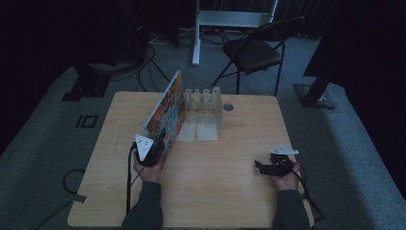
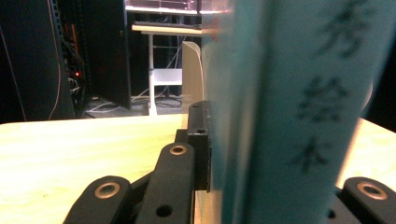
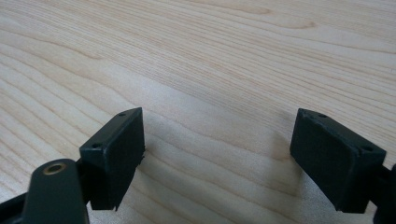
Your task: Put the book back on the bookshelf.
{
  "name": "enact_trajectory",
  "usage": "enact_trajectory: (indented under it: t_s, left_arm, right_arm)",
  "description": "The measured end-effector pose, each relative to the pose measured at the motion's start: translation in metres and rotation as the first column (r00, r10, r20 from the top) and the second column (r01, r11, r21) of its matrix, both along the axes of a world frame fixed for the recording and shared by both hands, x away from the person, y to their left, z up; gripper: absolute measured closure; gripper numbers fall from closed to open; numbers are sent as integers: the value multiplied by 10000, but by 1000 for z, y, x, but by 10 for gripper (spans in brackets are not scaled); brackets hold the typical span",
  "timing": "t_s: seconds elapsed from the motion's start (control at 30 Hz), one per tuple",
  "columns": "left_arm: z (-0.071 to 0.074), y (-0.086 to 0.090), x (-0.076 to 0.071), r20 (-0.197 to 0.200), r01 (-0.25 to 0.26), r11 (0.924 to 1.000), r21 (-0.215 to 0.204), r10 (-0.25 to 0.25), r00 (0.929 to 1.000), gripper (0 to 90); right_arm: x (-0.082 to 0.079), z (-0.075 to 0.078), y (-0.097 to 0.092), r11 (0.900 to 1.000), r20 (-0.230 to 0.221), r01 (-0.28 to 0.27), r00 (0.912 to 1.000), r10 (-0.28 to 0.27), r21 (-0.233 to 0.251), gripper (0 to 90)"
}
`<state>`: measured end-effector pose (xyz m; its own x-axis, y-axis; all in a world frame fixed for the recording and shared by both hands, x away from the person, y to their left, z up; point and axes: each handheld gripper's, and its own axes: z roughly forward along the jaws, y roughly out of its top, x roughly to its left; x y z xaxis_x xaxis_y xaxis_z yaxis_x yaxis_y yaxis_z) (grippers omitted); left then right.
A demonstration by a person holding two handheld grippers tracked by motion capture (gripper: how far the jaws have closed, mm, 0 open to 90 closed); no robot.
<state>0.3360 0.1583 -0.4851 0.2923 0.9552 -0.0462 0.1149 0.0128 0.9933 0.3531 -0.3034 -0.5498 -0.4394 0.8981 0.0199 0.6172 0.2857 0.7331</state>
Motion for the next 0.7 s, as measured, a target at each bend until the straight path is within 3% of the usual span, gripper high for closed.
enact_trajectory:
  t_s: [0.7]
  left_arm:
    - [-3, 4, -1, -48, 46, 9999, -123, -47, 10000, 805]
  right_arm:
    - [0, 0, 0, 10000, 4, -1, 10000, 1, -38, 174]
